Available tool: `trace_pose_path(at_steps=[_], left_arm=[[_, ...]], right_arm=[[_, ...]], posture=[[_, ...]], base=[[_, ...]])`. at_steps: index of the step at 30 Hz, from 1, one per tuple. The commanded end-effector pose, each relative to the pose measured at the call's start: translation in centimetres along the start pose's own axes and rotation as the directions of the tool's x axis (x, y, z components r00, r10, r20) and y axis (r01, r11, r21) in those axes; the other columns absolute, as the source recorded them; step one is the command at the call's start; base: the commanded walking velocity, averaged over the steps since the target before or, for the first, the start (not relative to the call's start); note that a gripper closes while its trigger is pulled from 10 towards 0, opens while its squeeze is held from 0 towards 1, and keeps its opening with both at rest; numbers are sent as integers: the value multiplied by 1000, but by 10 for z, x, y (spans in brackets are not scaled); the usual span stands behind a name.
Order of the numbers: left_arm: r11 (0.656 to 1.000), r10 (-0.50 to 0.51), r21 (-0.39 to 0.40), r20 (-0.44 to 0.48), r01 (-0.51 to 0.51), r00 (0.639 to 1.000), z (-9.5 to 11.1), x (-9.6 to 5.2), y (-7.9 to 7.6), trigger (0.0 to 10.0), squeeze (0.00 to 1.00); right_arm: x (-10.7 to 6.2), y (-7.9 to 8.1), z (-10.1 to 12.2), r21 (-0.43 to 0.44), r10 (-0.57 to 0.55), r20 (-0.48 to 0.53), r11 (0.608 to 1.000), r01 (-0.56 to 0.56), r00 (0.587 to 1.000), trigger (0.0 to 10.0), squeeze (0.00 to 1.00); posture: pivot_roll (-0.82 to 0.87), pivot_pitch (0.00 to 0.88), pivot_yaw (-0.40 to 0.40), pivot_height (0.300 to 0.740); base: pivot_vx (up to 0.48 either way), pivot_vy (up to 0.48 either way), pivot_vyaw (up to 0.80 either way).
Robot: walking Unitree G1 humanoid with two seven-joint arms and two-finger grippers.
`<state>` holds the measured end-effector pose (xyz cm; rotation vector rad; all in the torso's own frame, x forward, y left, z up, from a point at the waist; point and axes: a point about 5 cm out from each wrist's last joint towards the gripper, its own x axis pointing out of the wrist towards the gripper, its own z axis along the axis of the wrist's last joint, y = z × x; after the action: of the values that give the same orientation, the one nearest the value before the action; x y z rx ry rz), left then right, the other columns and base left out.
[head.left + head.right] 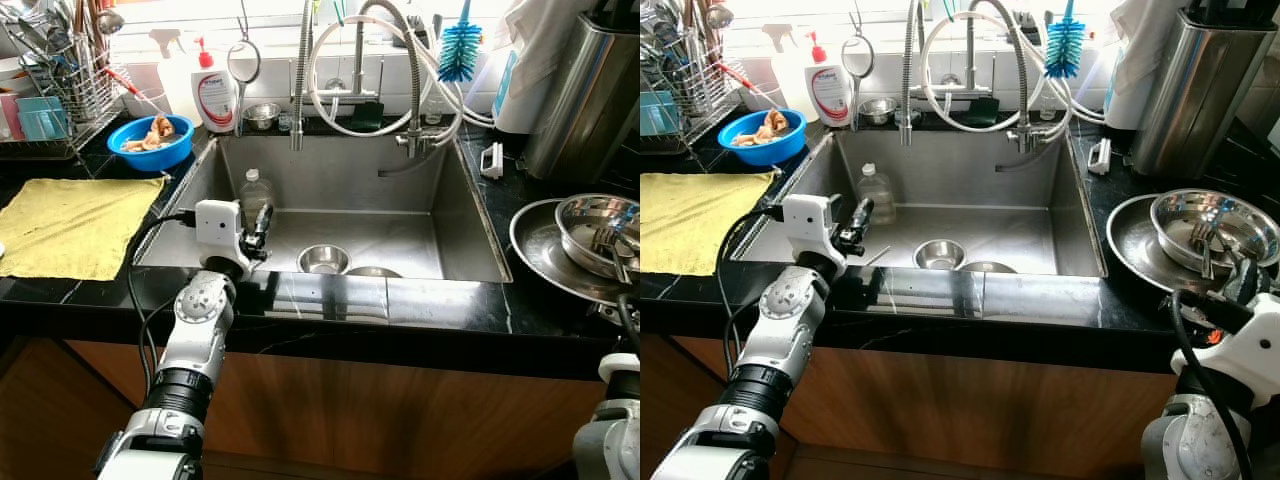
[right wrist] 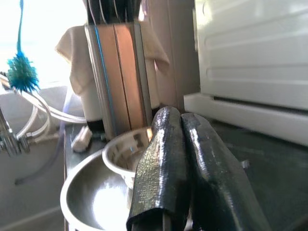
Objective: Kitchen organization
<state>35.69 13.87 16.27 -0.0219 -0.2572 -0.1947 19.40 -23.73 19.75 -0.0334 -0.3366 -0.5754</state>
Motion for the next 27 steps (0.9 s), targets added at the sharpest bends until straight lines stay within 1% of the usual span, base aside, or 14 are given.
trace_pose_path(at_steps=[1,4,9,10,14,16,17,18,22,23,25,27], left_arm=[[1000,3,22,18,-3,1000,6,2,4,10000,0],[1000,4,20,19,-5,1000,6,3,4,10000,0],[1000,6,19,20,-6,1000,7,3,4,10000,0],[1000,7,18,20,-8,1000,6,3,4,10000,0],[1000,10,16,19,-11,1000,6,3,4,10000,0],[1000,11,16,19,-11,1000,6,3,4,10000,0],[1000,14,14,17,-14,1000,6,3,5,10000,0],[1000,15,14,17,-15,1000,6,3,5,10000,0],[1000,16,12,16,-17,1000,6,3,5,10000,0],[1000,16,12,16,-17,1000,6,3,5,10000,0],[1000,16,10,15,-17,1000,5,3,4,10000,0],[1000,17,10,14,-17,1000,5,3,4,10000,0]], right_arm=[[1,4,11,5,23,42,1000,-23,999,10000,0],[6,9,22,-2,43,87,999,-43,995,10000,0],[9,11,29,7,51,114,999,-52,992,10000,0],[10,15,32,25,77,122,996,-81,989,10000,0],[12,23,39,59,126,144,989,-135,982,10000,0],[12,24,40,63,133,148,988,-143,980,10000,0],[12,34,46,98,214,156,968,-231,964,10000,0],[11,40,48,119,270,157,950,-289,950,10000,0],[6,53,49,174,388,145,896,-410,910,10000,0],[6,53,49,174,388,145,896,-410,910,10000,0],[-2,63,45,203,490,121,839,-505,863,10000,0],[-7,70,42,220,556,101,796,-564,825,10000,0]], posture=[[-107,0,62,740],[-108,0,62,740],[-109,0,61,740],[-108,0,61,740],[-107,0,60,740],[-108,0,60,740],[-108,0,60,740],[-108,0,60,740],[-111,0,58,740],[-111,0,58,740],[-109,0,56,740],[-108,0,56,740]], base=[[0,0,0],[0,0,0],[0,0,0],[0,0,0],[0,0,0],[0,0,0],[0,0,0],[0,0,0],[0,0,0],[0,0,0],[0,0,0],[0,0,0]])
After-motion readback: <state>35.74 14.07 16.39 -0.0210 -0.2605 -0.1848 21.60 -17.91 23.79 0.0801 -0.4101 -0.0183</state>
